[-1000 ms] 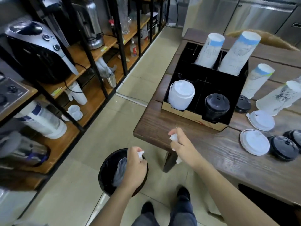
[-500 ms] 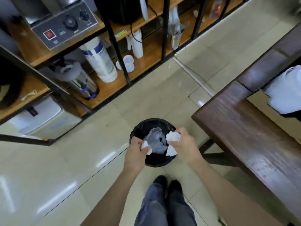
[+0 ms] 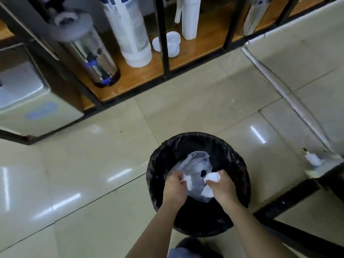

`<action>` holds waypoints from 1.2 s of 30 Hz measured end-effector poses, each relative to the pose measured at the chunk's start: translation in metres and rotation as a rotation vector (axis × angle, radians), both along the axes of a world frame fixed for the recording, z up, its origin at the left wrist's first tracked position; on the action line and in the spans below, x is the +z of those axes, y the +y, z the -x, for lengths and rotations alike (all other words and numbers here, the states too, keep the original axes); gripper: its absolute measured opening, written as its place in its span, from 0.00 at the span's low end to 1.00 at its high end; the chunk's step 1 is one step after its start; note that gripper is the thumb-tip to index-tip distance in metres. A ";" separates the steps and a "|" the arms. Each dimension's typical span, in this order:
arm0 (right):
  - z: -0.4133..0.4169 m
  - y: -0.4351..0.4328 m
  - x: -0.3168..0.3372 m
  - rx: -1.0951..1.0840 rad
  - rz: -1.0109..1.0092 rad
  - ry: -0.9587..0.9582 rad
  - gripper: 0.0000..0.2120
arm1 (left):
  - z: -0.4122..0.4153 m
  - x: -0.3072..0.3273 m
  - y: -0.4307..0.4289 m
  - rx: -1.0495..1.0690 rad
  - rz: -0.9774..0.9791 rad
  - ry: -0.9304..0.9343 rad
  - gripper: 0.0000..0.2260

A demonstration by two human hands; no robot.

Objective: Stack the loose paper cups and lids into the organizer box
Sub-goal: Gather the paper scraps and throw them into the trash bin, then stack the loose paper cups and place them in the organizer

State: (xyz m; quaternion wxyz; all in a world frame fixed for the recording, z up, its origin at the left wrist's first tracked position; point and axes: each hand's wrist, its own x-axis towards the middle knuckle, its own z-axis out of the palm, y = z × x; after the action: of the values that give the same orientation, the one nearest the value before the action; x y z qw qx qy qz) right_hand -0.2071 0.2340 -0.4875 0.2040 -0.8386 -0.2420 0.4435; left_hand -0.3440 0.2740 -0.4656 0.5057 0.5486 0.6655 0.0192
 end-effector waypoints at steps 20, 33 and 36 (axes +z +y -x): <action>0.027 -0.023 0.162 0.466 -0.203 -0.350 0.42 | 0.043 0.146 -0.005 -0.300 -0.365 0.146 0.30; 0.008 -0.047 0.474 0.481 -0.521 -0.730 0.40 | 0.017 0.435 0.012 -0.448 -0.754 -0.024 0.27; -0.014 -0.053 0.521 0.406 -0.548 -0.806 0.40 | -0.009 0.475 0.013 -0.508 -0.818 -0.111 0.28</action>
State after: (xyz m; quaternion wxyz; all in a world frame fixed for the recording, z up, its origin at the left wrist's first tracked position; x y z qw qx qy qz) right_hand -0.1929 0.1812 0.0340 0.2165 -0.7947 -0.5659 0.0371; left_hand -0.3354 0.2866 0.0095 0.2718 0.8458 0.4205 0.1844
